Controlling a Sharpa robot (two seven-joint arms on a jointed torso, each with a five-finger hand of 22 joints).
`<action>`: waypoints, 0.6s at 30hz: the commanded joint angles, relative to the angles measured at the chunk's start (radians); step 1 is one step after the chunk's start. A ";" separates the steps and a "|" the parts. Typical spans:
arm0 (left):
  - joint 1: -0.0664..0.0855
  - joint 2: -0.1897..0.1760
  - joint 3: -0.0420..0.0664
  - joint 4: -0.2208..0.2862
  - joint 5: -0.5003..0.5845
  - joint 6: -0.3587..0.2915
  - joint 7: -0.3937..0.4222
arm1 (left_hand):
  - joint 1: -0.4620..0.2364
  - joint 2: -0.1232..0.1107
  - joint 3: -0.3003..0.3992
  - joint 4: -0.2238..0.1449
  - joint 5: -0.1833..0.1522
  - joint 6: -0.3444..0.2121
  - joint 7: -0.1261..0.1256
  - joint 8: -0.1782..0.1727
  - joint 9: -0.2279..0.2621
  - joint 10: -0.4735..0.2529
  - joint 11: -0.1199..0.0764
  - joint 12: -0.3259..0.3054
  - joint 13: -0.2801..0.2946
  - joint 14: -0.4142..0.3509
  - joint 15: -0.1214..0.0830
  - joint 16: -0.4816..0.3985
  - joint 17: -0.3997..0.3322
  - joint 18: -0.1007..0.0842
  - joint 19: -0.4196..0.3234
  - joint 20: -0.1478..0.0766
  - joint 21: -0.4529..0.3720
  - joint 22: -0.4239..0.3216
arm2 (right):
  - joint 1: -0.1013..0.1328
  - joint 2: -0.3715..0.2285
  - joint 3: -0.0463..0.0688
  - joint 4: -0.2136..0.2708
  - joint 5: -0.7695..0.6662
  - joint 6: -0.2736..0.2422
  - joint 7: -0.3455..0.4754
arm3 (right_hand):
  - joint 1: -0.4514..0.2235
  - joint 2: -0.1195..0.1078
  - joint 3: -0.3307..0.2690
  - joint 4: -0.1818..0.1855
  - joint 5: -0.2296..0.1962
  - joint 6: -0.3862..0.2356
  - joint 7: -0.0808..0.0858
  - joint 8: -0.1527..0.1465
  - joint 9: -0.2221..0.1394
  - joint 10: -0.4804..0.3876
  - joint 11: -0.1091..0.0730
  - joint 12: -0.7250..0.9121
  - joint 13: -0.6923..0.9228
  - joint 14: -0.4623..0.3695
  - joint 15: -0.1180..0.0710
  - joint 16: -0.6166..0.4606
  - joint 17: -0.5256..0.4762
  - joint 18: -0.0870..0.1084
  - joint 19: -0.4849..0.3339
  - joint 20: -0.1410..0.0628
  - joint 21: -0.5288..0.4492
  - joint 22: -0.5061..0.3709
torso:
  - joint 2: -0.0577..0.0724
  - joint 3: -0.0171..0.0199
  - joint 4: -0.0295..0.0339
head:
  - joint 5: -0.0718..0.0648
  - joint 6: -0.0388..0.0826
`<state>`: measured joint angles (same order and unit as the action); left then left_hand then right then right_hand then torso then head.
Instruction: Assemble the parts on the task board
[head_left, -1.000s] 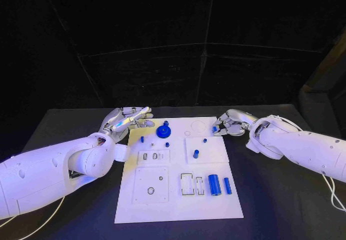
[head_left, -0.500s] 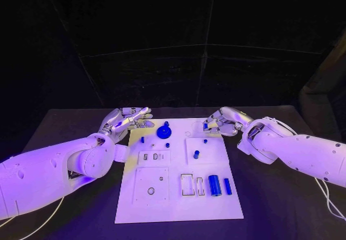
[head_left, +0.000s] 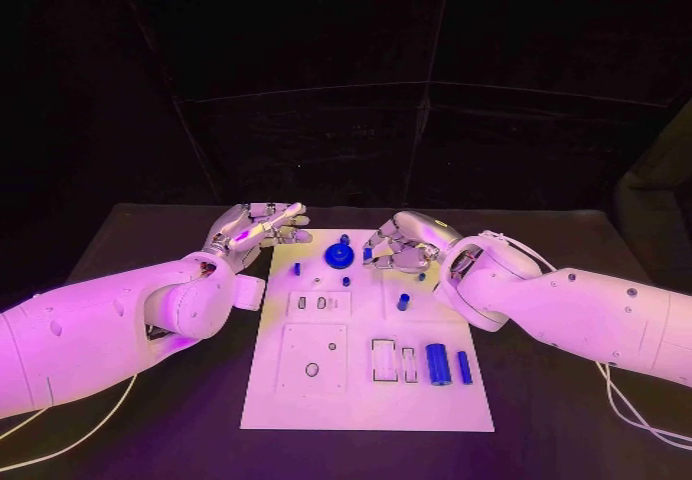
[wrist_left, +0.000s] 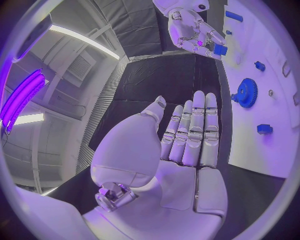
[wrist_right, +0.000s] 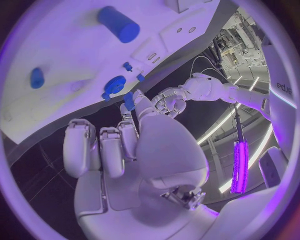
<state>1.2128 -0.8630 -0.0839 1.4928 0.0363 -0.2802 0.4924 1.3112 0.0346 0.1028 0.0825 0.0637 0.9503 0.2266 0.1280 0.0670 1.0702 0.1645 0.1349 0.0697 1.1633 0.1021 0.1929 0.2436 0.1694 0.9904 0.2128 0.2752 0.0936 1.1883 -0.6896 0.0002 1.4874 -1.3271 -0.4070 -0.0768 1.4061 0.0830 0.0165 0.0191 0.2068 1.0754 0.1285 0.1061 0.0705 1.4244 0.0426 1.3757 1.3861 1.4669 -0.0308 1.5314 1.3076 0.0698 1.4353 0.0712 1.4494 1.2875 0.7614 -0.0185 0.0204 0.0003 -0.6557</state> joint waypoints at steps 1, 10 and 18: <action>0.002 0.001 0.001 -0.004 0.005 0.012 0.013 | -0.003 0.009 -0.001 -0.005 -0.004 -0.005 -0.002 -0.006 0.000 -0.005 -0.002 -0.006 -0.001 0.001 0.004 -0.005 0.001 0.014 -0.001 0.005 -0.004 -0.001 | -0.001 0.033 0.000 -0.001 -0.102 0.042 -0.088 | -0.004 0.006 0.002 0.001 -0.003 0.016 -0.011 0.005 0.001 0.015 -0.009 0.002 0.004 0.085 -0.006 0.003 0.174 -0.013 0.004 0.001 0.005 0.001 | -0.004 -0.0041 0.0018 | 0.013 -0.006; 0.004 0.007 0.001 -0.009 0.006 0.012 0.014 | -0.003 0.009 -0.001 -0.005 -0.004 -0.005 -0.002 -0.006 0.000 -0.005 -0.002 -0.006 -0.001 0.001 0.004 -0.005 0.001 0.014 -0.001 0.005 -0.004 -0.001 | -0.027 0.112 -0.003 -0.014 -0.191 0.085 -0.129 | -0.009 0.005 0.004 0.003 -0.005 0.015 -0.011 0.004 0.001 0.012 -0.008 -0.002 0.001 0.084 -0.006 0.001 0.167 -0.012 0.003 0.001 0.004 -0.002 | -0.005 -0.0091 0.0015 | 0.026 -0.011; 0.004 0.009 0.001 -0.017 0.006 0.014 0.014 | -0.003 0.009 -0.001 -0.005 -0.004 -0.005 -0.002 -0.006 0.000 -0.005 -0.002 -0.006 -0.001 0.001 0.004 -0.005 0.001 0.014 -0.001 0.005 -0.004 -0.001 | -0.046 0.144 -0.009 -0.010 -0.243 0.113 -0.157 | -0.013 0.003 0.005 0.004 -0.004 0.015 -0.011 0.003 0.001 0.010 -0.008 -0.005 -0.002 0.083 -0.006 -0.001 0.164 -0.012 0.002 0.001 0.003 -0.004 | -0.004 -0.0075 0.0029 | 0.031 -0.019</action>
<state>1.2150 -0.8555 -0.0837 1.4765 0.0398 -0.2796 0.4936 1.3112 0.0346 0.1028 0.0825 0.0637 0.9504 0.2266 0.1280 0.0670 1.0702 0.1644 0.1349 0.0697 1.1633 0.1021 0.1929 0.2435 0.1694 0.9905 0.2128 0.2752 0.0938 1.1421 -0.5477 -0.0087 1.4759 -1.5153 -0.3269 -0.2021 1.3929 0.0778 0.0166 0.0193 0.2066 1.0826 0.1212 0.1071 0.0704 1.4312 0.0356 1.3747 1.3668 1.4668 -0.0306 1.5314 1.3075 0.0697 1.4352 0.0712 1.4494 1.2846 0.7571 -0.0269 0.0237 0.0292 -0.6726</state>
